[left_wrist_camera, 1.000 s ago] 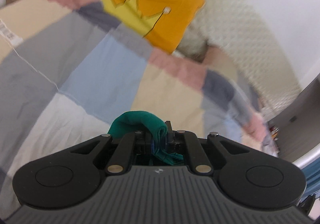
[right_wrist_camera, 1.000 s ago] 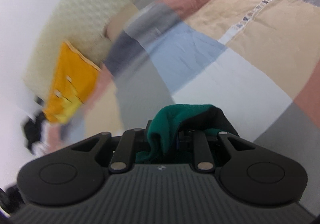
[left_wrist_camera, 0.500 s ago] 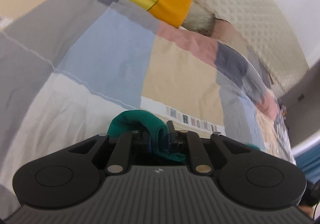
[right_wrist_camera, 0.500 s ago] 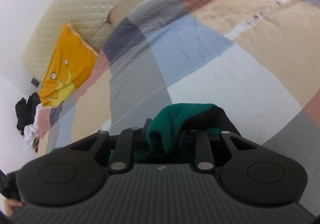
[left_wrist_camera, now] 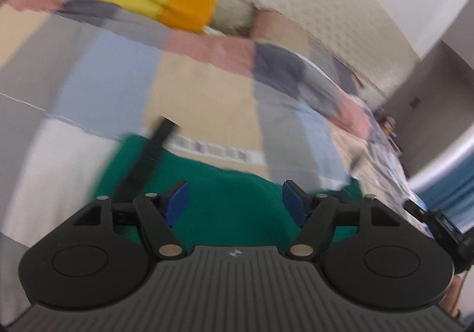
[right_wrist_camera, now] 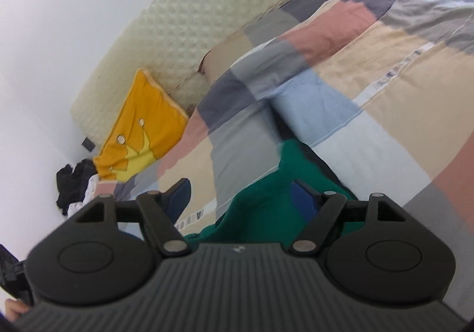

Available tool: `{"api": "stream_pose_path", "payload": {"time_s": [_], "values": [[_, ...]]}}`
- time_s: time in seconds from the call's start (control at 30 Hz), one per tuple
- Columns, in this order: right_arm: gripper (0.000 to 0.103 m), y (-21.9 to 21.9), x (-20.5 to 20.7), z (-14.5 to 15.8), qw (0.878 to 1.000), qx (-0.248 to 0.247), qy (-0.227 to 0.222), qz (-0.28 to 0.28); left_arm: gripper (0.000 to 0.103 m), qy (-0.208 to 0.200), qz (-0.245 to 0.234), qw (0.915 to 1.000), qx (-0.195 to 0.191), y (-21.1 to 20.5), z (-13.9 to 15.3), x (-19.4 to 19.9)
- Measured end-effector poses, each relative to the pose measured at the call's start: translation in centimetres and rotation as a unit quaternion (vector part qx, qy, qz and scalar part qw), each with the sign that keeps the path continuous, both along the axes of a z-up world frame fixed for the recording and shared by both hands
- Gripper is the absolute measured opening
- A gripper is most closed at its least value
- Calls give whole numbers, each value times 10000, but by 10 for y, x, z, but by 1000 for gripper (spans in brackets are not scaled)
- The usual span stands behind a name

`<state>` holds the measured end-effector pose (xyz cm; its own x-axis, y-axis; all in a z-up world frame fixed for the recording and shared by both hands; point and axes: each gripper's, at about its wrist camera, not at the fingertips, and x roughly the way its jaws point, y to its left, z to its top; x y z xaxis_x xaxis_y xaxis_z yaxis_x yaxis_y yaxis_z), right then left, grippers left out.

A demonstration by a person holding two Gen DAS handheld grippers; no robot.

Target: Fold large clothes

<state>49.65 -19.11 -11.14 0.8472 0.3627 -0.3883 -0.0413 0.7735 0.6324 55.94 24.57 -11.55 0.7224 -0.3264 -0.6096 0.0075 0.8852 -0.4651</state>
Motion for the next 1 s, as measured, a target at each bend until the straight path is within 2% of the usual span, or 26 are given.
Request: {"api": "stream_pose_path", "payload": {"time_s": [0.13, 0.2, 0.27, 0.33, 0.5, 0.63, 0.67, 0.7, 0.73, 0.77, 0.8, 0.87, 0.97, 1.0], "values": [[78, -8, 3, -12, 9995, 236, 189, 91, 74, 94, -562, 9983, 138, -60, -4, 8], [78, -11, 7, -20, 9990, 296, 318, 79, 74, 67, -851, 9951, 508, -93, -6, 12], [78, -13, 9, -28, 9983, 374, 436, 88, 75, -60, -1035, 9877, 1166, -124, -9, 19], [78, -16, 10, -34, 9975, 480, 520, 82, 78, -84, -1296, 9776, 1656, -150, -13, 27], [78, -24, 8, -42, 9966, 555, 600, 29, 81, 270, -1923, 9577, 2125, -191, -37, 42], [78, -25, 8, -49, 9955, 626, 704, 37, 80, 361, -2056, 9431, 2590, -211, -55, 48], [78, -24, 7, -50, 9958, 557, 719, 46, 74, 401, -2035, 9386, 2758, -216, -60, 49], [78, -21, 6, -51, 9963, 437, 740, 51, 63, 468, -2045, 9328, 2932, -220, -64, 50], [78, -18, 5, -52, 9964, 345, 767, 56, 34, 517, -2008, 9271, 3121, -225, -69, 52], [77, -16, 3, -53, 9965, 296, 783, 63, 15, 573, -1889, 9242, 3270, -227, -73, 55], [77, -14, 1, -54, 9965, 266, 790, 73, 11, 543, -1748, 9257, 3310, -226, -73, 56], [77, -11, -2, -53, 9969, 174, 766, 107, 9, 333, -1521, 9305, 3316, -225, -67, 59], [78, -9, -6, -47, 9978, 0, 650, 109, 8, 93, -957, 9501, 2967, -216, -45, 67], [78, -8, -7, -45, 9981, -61, 605, 105, 8, -24, -797, 9521, 2951, -215, -38, 70]]}}
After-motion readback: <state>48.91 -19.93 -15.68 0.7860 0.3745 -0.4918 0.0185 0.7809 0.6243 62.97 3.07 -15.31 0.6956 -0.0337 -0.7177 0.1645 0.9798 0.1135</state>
